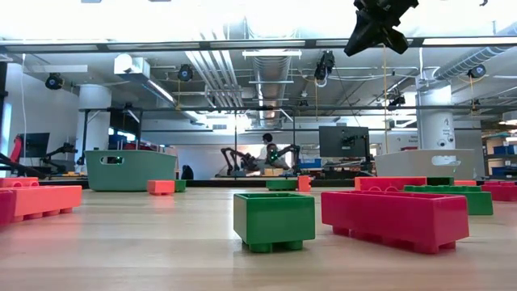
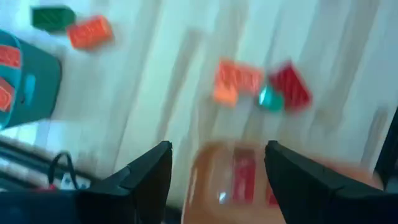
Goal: Sort blocks
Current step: Put the orange game piece into the blue bin
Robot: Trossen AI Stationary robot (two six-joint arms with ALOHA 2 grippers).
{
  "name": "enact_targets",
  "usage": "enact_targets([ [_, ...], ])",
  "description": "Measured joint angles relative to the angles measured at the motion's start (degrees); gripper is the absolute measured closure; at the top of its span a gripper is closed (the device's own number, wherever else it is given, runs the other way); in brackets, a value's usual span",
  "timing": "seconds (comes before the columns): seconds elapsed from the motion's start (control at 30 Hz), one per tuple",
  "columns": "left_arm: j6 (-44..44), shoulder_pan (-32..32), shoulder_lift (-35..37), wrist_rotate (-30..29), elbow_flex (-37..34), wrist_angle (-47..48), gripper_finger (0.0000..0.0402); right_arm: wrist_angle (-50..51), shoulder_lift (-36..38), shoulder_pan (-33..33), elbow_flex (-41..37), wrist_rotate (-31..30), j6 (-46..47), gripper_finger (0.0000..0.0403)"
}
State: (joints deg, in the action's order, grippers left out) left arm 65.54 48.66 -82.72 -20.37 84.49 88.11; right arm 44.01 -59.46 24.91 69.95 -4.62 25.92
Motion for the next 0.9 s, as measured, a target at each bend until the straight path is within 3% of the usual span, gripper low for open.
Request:
enact_targets([
  [0.17, -7.69, -9.26, 7.78, -3.36, -3.83, -13.43, 0.0171, 0.00, 0.00, 0.00, 0.00, 0.57, -0.45, 0.0375],
  [0.43, -16.42, -21.03, 19.31, -3.14, -17.39, -36.71, 0.0171, 0.03, 0.00, -0.01, 0.00, 3.26, -0.34, 0.0375],
  [0.7, -17.69, -30.14, 19.44, -2.65, -25.08, -43.71, 0.0171, 0.01, 0.00, -0.15, 0.00, 7.42, 0.78, 0.0374],
  [0.9, -24.02, -34.00, 17.41, 1.04, -25.38, -46.66, 0.0171, -5.73, -0.80, -2.37, 0.02, 15.48, -7.34, 0.0374],
])
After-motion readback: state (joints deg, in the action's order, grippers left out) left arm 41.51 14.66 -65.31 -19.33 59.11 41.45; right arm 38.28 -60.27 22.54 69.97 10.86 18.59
